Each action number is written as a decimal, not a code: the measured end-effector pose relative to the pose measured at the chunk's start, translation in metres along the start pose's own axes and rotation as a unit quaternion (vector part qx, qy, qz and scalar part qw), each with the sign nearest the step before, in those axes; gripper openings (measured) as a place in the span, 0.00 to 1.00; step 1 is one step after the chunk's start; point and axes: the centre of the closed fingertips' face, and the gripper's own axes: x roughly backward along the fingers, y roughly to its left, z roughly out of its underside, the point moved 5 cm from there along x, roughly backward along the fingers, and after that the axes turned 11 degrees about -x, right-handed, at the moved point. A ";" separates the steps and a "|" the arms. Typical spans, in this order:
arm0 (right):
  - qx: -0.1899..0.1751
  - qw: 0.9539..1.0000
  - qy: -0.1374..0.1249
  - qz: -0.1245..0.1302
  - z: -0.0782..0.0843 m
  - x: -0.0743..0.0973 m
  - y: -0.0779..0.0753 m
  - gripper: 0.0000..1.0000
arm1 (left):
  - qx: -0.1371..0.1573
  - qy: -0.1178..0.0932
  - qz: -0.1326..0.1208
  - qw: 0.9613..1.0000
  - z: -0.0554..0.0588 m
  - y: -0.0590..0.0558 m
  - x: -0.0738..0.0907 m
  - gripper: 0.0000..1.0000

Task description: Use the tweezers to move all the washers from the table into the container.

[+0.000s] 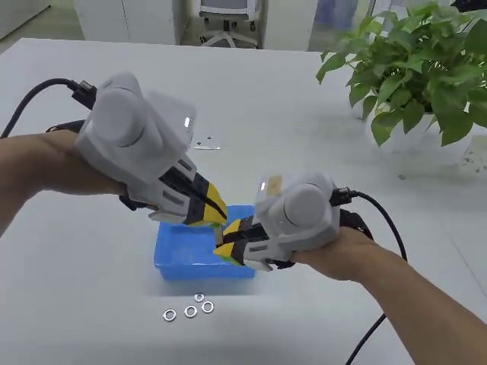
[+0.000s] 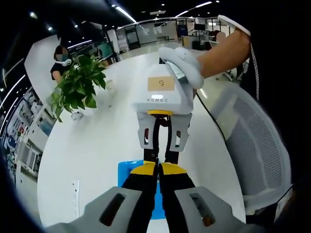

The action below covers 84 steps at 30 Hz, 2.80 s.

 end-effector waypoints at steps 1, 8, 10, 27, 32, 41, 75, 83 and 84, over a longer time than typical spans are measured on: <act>0.000 1.000 0.000 0.000 0.000 -0.001 -0.002 0.10 | 0.000 0.000 0.000 1.000 0.001 0.001 0.000 0.05; 0.003 1.000 0.000 0.000 -0.002 -0.006 -0.014 0.10 | 0.000 0.001 -0.005 1.000 0.007 0.011 -0.003 0.05; 0.002 1.000 0.000 -0.001 -0.001 -0.008 -0.016 0.10 | 0.000 0.001 -0.006 1.000 0.009 0.013 -0.004 0.05; -0.002 1.000 0.007 -0.011 0.007 -0.026 -0.033 0.11 | 0.008 0.006 -0.004 1.000 0.028 0.024 -0.016 0.05; -0.002 1.000 0.012 -0.014 0.013 -0.032 -0.036 0.11 | 0.012 0.007 -0.001 1.000 0.035 0.025 -0.021 0.05; -0.003 1.000 0.024 -0.019 0.022 -0.041 -0.041 0.11 | 0.022 0.007 0.003 1.000 0.047 0.026 -0.030 0.05; -0.011 0.999 0.043 -0.025 0.039 -0.056 -0.048 0.11 | 0.032 0.017 0.016 0.999 0.066 0.027 -0.047 0.05; -0.010 0.999 0.040 -0.022 0.036 -0.053 -0.047 0.11 | 0.028 0.017 0.014 0.999 0.063 0.027 -0.044 0.05; -0.010 0.999 0.039 -0.021 0.036 -0.053 -0.047 0.11 | 0.028 0.017 0.014 0.999 0.062 0.027 -0.043 0.05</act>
